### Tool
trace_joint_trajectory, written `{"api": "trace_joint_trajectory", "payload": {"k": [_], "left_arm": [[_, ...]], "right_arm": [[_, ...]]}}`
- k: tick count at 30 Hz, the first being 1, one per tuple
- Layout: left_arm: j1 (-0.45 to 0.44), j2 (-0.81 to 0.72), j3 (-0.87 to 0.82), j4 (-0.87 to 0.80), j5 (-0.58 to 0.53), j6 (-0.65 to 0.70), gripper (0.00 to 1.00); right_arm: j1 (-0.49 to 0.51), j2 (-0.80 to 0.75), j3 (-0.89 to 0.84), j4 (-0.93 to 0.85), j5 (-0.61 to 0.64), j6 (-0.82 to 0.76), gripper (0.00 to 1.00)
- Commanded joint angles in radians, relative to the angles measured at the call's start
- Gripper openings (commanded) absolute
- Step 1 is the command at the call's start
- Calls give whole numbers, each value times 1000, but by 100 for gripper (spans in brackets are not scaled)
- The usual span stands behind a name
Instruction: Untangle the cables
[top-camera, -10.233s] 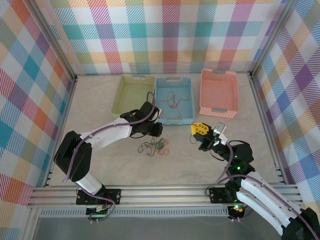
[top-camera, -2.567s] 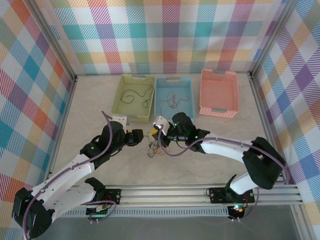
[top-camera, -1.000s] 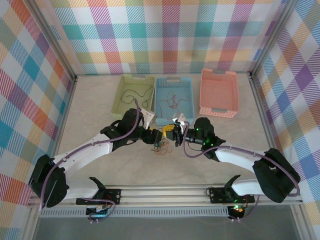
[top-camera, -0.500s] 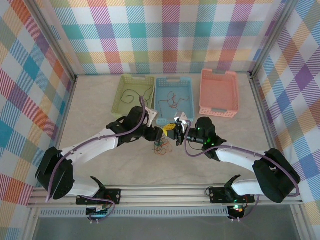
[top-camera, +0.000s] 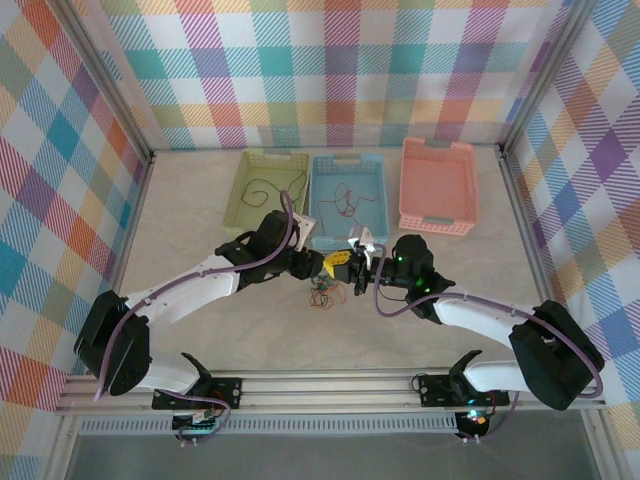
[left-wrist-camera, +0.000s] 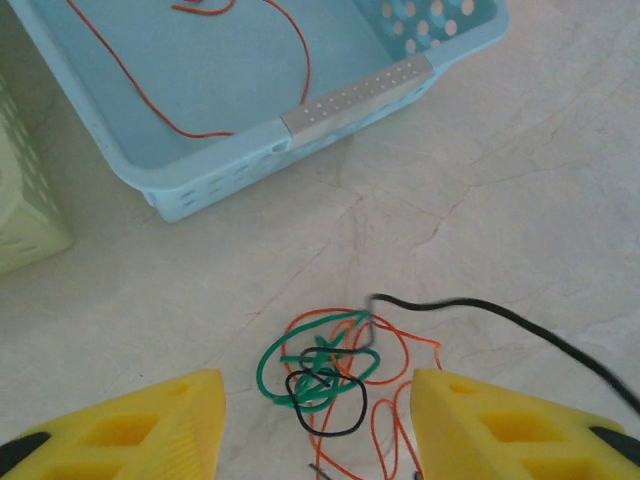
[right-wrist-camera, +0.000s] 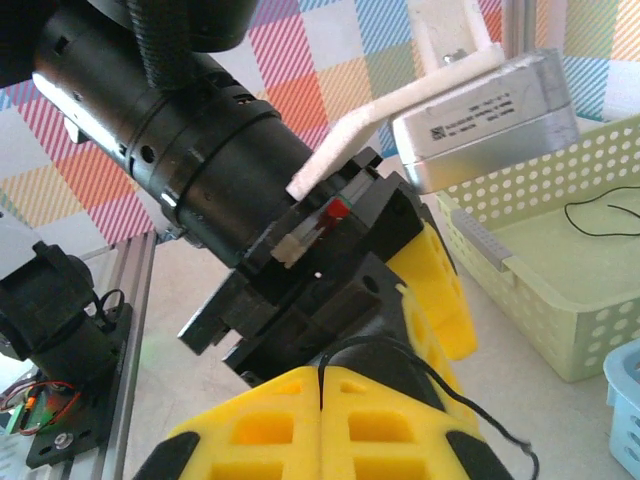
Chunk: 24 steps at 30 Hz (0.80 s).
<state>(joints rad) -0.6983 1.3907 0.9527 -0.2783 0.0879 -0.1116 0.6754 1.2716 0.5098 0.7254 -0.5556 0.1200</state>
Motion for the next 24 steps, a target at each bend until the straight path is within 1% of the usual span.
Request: {"api": "trace_joint_trajectory", "payload": {"k": [1,2,3,9,14,18,19,20,24], "left_arm": [[-4,1,16,18,-33,-15,57],[-4,-3,14,19,-34,-18,60],[-4,-7,10,18,-29,-20,61],[-9,-109,-44,10,29,-52,60],[-13,-195,-84,-48,97,-110,60],[-21,-239,-133,-10,240,-165,61],[-28,-248,-144,-8,260,-171,61],[-37,-252,-155,33,276,-175,61],[-79,-248,-181,96,303,-179,58]], "right_arm": [[3,-29,-13,52,-56,3,0],[3,-31,-14,52,-59,3,0],[1,-33,-14,52,-61,3,0],[0,-50,-22,55,-30,10,0],[-4,-61,-36,76,2,26,0],[-4,-66,-37,80,29,46,0],[-4,-67,-36,80,32,48,0],[-4,-67,-36,80,34,49,0],[-5,-60,-35,86,34,55,0]]}}
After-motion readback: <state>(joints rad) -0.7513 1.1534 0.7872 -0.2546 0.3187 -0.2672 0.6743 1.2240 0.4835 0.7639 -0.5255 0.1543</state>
